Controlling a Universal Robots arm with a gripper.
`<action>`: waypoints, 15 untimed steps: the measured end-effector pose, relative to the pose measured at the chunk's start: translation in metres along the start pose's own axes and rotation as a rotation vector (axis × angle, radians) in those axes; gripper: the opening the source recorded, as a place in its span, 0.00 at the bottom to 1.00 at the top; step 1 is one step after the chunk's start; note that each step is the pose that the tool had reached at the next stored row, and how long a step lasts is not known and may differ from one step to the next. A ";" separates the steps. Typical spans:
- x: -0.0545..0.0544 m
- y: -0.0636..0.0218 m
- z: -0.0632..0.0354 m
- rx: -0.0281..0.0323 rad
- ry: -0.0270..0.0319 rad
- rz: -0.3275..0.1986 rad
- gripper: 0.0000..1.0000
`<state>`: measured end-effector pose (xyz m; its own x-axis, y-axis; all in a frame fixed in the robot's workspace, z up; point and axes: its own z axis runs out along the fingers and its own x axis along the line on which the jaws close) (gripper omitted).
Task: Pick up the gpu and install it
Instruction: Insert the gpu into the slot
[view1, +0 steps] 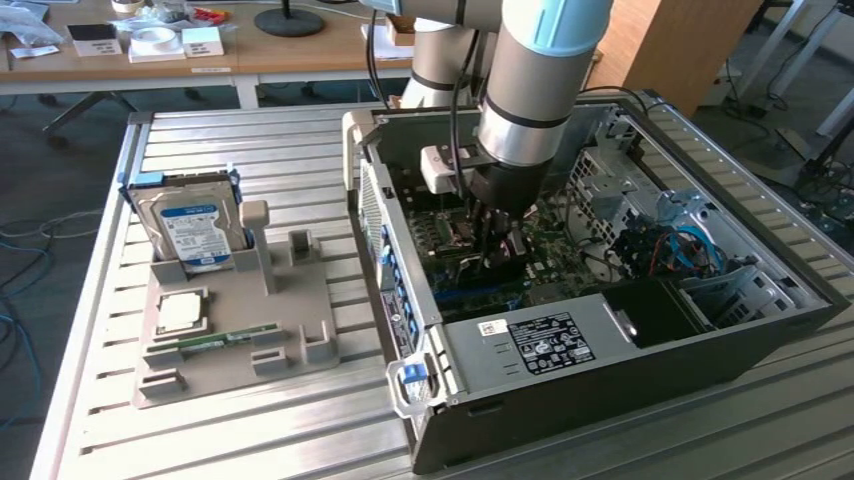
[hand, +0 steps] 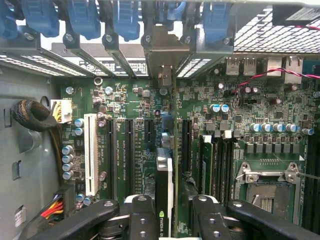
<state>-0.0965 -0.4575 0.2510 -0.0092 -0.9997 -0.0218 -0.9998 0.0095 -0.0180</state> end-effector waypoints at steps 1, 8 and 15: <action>0.000 0.0000 -0.0001 -0.0001 0.0001 0.000 0.33; 0.000 -0.0001 -0.0020 0.0003 -0.0034 0.020 0.33; 0.003 0.0000 -0.0023 0.0008 -0.0027 0.048 0.33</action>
<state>-0.0965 -0.4601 0.2533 -0.0574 -0.9980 -0.0253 -0.9982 0.0578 -0.0177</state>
